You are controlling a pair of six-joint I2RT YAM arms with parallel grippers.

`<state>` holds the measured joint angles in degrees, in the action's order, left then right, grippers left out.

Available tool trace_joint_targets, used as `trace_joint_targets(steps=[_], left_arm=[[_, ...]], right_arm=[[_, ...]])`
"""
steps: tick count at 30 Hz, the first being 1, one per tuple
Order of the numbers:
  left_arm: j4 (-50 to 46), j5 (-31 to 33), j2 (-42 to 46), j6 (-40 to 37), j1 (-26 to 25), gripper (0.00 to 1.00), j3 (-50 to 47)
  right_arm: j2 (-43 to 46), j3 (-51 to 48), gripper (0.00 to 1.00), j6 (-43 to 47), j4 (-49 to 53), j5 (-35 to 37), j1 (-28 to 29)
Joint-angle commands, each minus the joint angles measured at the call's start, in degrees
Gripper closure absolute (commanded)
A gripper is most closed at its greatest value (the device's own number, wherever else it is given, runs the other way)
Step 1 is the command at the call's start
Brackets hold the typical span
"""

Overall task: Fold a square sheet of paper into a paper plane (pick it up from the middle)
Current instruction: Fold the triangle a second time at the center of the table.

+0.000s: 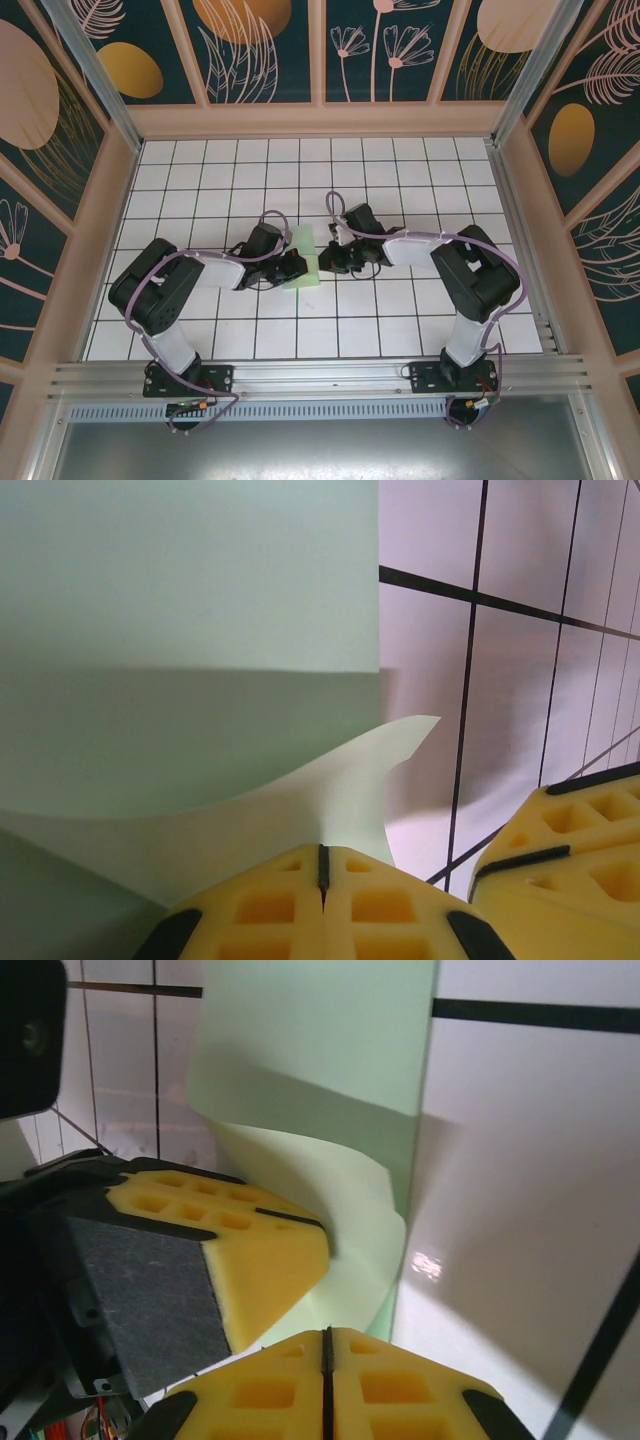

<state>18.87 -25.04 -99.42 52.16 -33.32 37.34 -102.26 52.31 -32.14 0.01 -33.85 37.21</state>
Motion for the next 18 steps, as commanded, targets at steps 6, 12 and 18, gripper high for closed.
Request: trace_joint_targets(steps=[6,12,18], left_arm=[[-0.05,3.88,0.89,4.90,0.37,0.99,-3.03],[2.14,2.90,3.02,5.17,0.36,0.98,-4.23],[4.99,1.45,5.09,3.84,0.36,0.97,-5.47]], right_arm=[[0.36,0.54,0.91,-2.06,-2.34,2.19,0.76],[-2.78,5.46,0.77,2.71,-0.58,6.45,-1.02],[-6.93,9.44,0.68,13.33,0.63,1.95,-1.63]])
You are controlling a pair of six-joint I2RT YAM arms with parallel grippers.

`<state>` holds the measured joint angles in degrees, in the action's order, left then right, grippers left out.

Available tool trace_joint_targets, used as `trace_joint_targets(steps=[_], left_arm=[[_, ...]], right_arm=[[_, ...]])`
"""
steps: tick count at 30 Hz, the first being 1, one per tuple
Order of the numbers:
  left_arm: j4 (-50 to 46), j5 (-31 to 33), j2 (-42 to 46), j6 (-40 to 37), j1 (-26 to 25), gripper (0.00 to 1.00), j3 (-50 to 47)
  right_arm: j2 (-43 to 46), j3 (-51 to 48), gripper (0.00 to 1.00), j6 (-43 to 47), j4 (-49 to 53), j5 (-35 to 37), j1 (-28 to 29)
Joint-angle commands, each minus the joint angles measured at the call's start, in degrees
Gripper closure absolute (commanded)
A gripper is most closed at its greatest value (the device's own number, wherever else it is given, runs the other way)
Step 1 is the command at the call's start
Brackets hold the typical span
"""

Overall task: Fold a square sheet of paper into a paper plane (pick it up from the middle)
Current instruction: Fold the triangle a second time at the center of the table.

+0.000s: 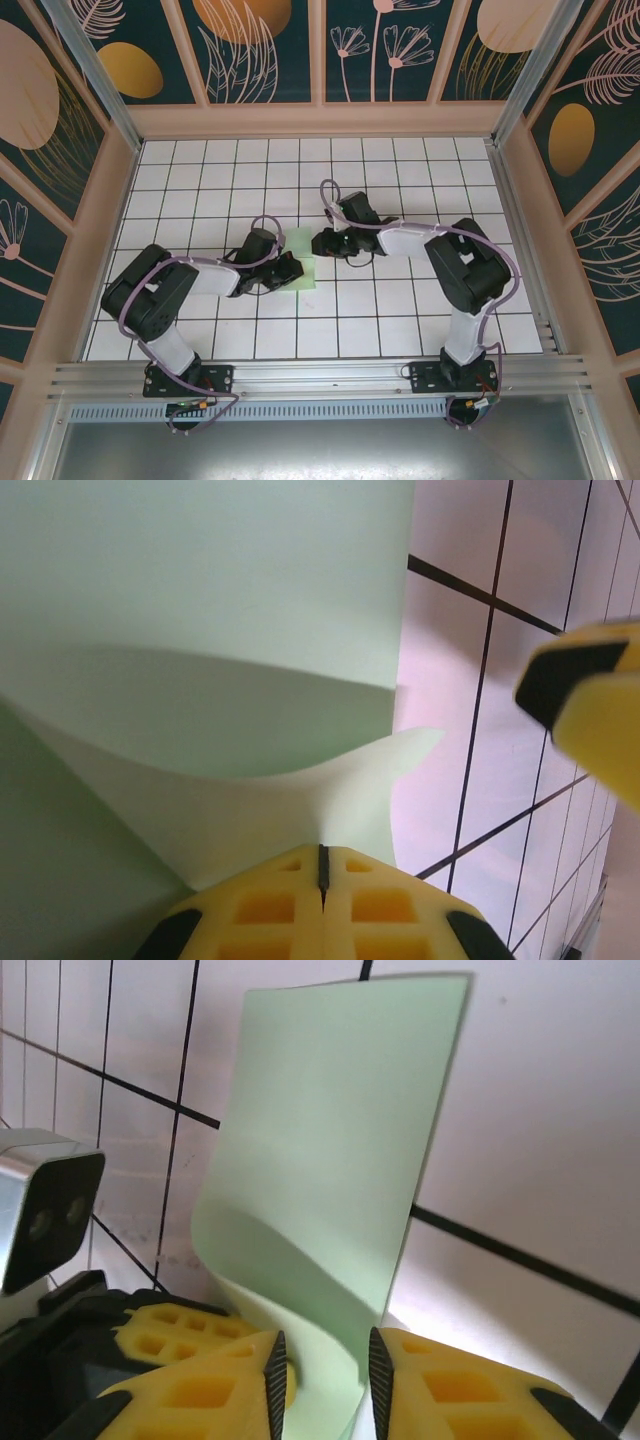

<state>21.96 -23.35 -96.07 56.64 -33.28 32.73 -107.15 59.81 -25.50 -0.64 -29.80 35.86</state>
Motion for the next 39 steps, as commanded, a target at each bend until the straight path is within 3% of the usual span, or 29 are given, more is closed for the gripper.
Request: trace_joint_targets(steps=[1,11,18,23,29,39], left_arm=[[2.07,-0.32,2.14,-0.80,0.40,0.97,-1.13],[1.43,-0.37,3.43,-1.45,0.34,0.97,-1.60],[0.31,0.54,4.59,-1.28,0.47,0.97,-1.70],[-4.18,4.97,9.93,-0.26,1.73,0.94,-2.99],[-9.50,16.78,19.47,2.89,3.82,0.91,-7.49],[-7.20,16.47,23.88,3.12,4.01,0.91,-10.16]], right_arm=[[-2.27,2.23,0.67,8.04,1.46,-3.42,-0.35],[-3.19,1.71,0.68,12.49,1.92,-10.05,-0.27],[-3.51,1.62,0.85,12.30,1.37,-12.34,-0.27],[-2.52,1.27,0.96,12.28,-0.42,-14.50,0.23],[-2.49,1.79,0.96,13.19,-0.80,-16.67,2.76],[-5.34,5.51,0.96,12.40,0.17,-19.87,5.11]])
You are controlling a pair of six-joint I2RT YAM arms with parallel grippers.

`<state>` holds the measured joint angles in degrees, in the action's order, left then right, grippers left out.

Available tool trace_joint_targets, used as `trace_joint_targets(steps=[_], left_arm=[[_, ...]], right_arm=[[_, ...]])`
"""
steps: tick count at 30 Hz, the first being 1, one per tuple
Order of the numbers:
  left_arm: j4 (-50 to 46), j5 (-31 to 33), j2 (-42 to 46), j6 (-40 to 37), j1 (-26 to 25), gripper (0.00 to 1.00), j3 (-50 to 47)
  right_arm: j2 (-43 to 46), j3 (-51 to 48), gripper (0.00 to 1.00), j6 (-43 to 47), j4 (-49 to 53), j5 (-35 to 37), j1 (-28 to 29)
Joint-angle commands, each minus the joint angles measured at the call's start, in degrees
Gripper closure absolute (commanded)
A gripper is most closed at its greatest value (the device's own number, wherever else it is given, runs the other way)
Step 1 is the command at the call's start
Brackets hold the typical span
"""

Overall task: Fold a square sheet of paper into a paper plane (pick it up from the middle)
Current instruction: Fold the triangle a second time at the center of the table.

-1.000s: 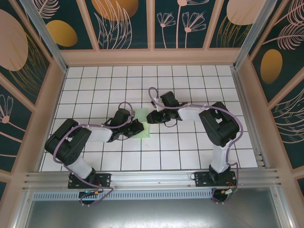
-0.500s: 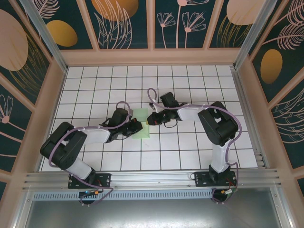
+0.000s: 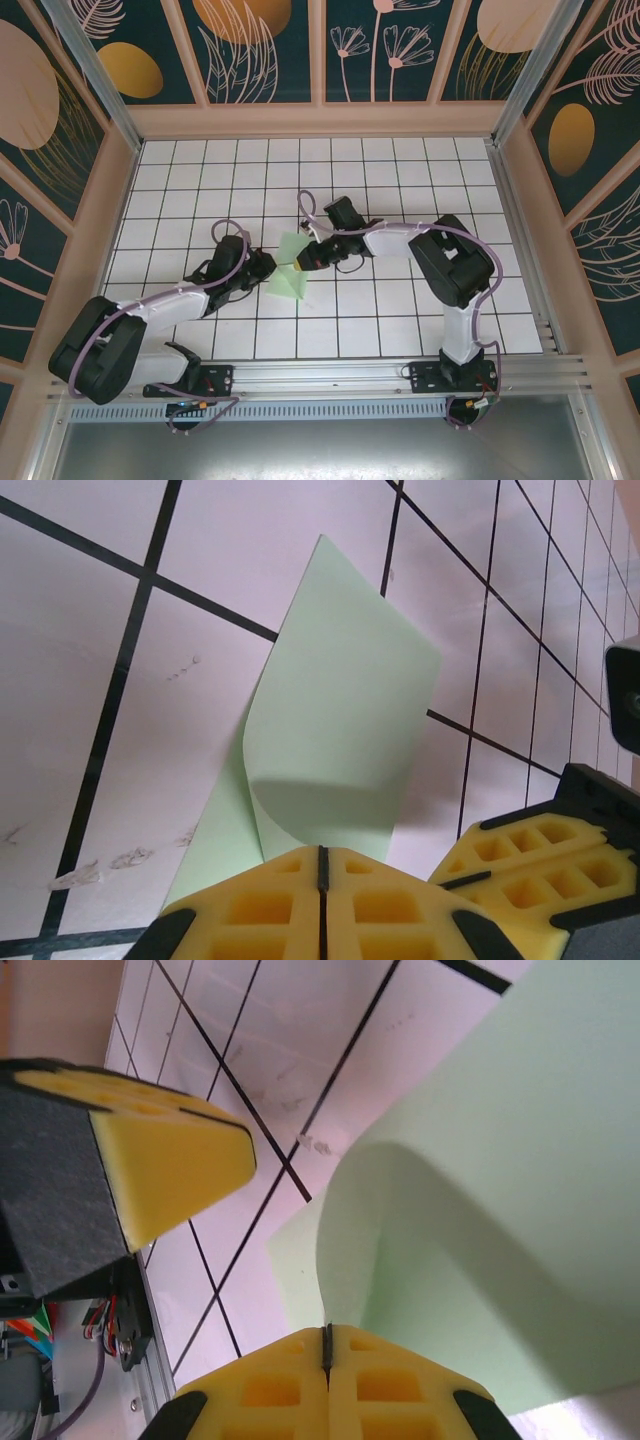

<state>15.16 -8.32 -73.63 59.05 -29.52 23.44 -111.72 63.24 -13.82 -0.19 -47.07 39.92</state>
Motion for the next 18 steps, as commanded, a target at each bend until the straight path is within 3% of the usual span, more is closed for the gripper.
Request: trace_joint_targets(steps=[1,7,18], left_arm=[[-0.63,1.62,1.67,0.72,0.25,0.91,-0.93],[-1.66,1.50,1.81,1.69,0.25,0.92,-1.94],[-0.80,-7.04,-2.90,3.62,-0.12,0.99,-3.24]], right_arm=[[-0.48,2.40,0.96,0.74,-0.27,-2.06,1.50],[0.08,3.79,0.96,-0.88,0.80,2.57,2.25],[-1.56,7.68,0.96,0.31,6.41,8.26,5.98]])
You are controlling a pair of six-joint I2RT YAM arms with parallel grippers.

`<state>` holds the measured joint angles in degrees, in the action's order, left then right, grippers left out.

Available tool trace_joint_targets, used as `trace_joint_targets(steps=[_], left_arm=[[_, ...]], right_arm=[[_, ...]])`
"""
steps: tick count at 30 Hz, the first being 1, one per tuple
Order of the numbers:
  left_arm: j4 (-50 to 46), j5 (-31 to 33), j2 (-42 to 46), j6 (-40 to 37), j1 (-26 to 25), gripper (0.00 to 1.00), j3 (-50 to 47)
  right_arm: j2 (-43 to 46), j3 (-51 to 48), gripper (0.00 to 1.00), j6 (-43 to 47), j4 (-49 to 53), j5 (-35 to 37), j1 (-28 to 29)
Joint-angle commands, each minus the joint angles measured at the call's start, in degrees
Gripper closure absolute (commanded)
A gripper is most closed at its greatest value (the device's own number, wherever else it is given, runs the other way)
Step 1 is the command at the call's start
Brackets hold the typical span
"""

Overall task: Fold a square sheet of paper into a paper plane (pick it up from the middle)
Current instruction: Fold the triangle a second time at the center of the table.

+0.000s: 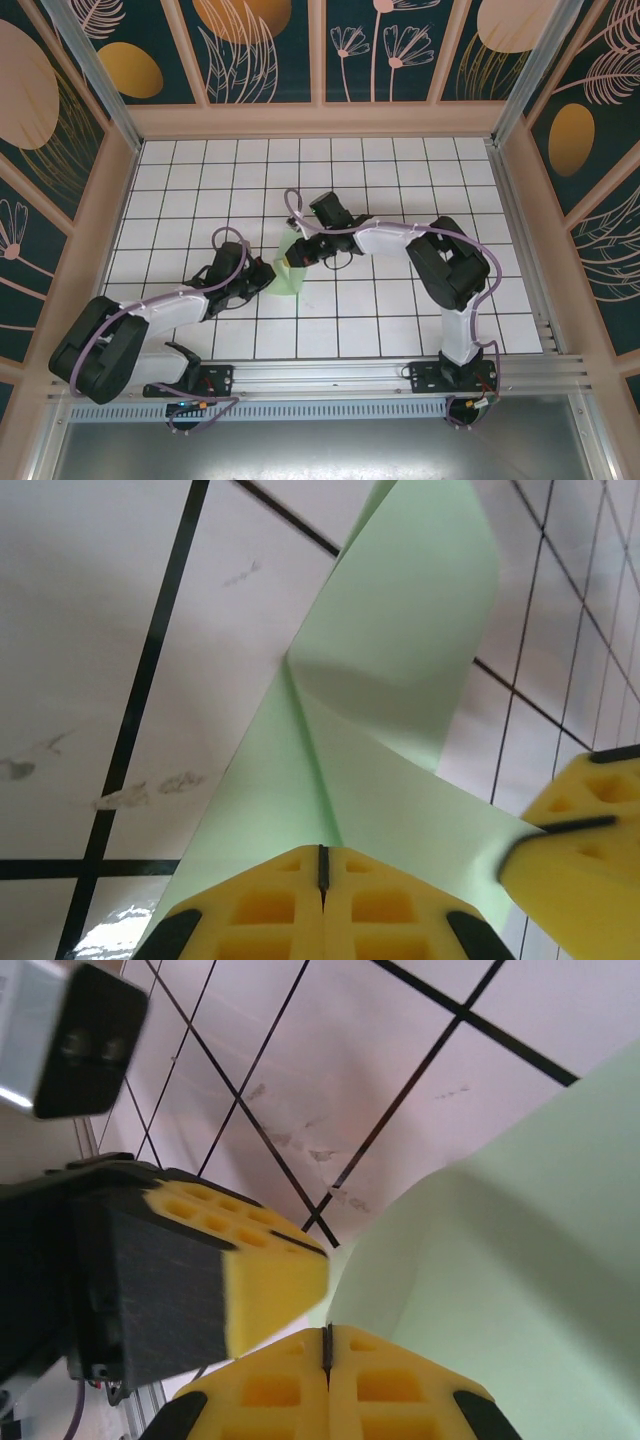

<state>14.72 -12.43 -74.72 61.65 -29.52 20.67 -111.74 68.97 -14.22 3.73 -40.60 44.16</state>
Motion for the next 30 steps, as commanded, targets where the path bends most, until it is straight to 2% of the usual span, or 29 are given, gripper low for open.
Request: trace_joint_targets(steps=[1,6,12,23,30], left_arm=[[-0.75,-3.18,-2.45,1.02,-0.18,1.00,-0.32],[-3.40,-2.77,-4.77,1.05,-0.27,1.00,0.71],[-4.30,-2.58,-6.92,0.78,-0.28,1.00,1.56],[3.95,-6.21,0.59,-0.85,-0.27,0.99,2.89],[9.32,-9.27,-4.02,-0.34,-0.28,0.99,4.71]], right_arm=[[-1.85,2.17,0.95,0.70,2.67,1.68,1.95],[-3.49,2.35,0.95,0.00,2.69,1.16,2.08],[-4.54,3.40,0.97,-1.07,5.57,6.96,0.27],[-3.84,2.56,0.97,-0.75,6.47,8.59,-2.49],[-3.46,1.52,0.97,-1.12,6.04,8.78,-3.04]])
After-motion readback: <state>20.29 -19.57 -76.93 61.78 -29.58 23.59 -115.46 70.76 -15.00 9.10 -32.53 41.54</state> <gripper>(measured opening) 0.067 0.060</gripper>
